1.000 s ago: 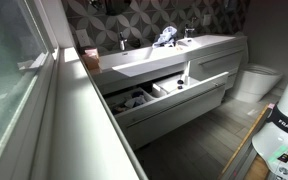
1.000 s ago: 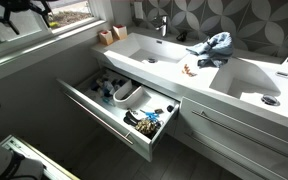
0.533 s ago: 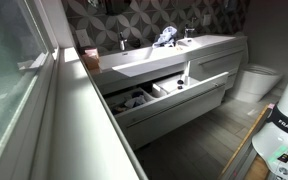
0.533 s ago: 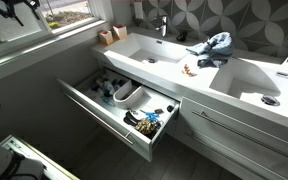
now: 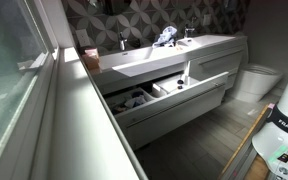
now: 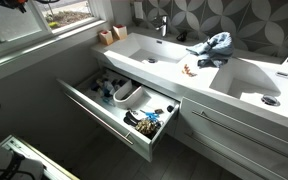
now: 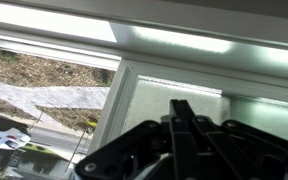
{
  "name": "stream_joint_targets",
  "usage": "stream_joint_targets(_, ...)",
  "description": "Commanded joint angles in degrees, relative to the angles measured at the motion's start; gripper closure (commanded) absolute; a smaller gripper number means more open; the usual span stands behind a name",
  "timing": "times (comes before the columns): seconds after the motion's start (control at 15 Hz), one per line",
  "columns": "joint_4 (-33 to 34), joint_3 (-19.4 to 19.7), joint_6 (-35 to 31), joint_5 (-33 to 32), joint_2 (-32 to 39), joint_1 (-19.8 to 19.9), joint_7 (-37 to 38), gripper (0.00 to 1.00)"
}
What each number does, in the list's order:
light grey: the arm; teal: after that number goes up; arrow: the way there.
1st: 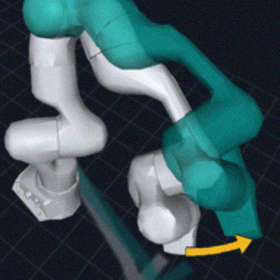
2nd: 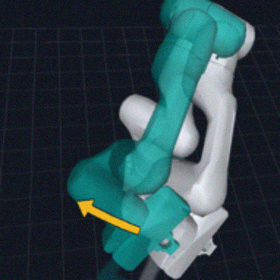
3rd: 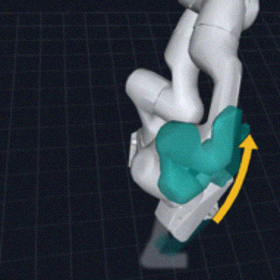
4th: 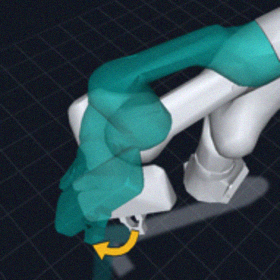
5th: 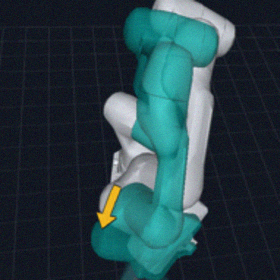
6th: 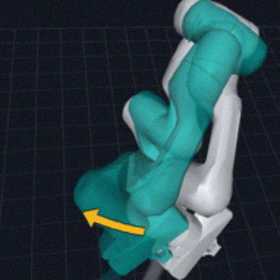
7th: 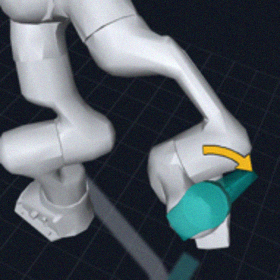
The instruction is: Slide the window to the right
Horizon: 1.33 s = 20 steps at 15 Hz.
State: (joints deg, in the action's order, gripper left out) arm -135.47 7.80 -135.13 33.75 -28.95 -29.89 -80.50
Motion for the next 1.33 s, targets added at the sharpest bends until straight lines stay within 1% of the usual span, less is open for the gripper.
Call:
stream_joint_targets(0.0,4.4,0.2,-4.6,14.3,8.7,-1.9,-9.8,1.00)
stream_joint_targets(0.07,5.5,-0.1,-4.5,18.8,10.8,-1.6,-12.9,1.00)
stream_joint_targets(0.13,2.2,-4.0,-2.3,14.0,6.0,3.0,-8.8,0.99)
stream_joint_targets(0.2,3.1,-4.5,-2.6,16.9,8.0,3.5,-11.1,0.99)
stream_joint_targets(0.27,3.9,-4.7,-2.7,18.0,9.6,3.8,-12.1,0.99)
stream_joint_targets(0.4,5.0,-4.9,-2.8,18.6,11.1,4.0,-12.5,0.99)
stream_joint_targets(0.6,5.5,-4.9,-2.8,18.7,11.1,4.0,-12.5,1.00)
stream_joint_targets(0.73,7.6,-5.8,-3.2,21.9,14.5,5.1,-14.6,1.00)
stream_joint_targets(1.07,12.9,-10.2,-2.6,32.3,22.3,8.6,-19.5,1.00)
stream_joint_targets(1.27,16.2,-13.0,-2.6,36.3,26.8,10.9,-21.3,1.00)
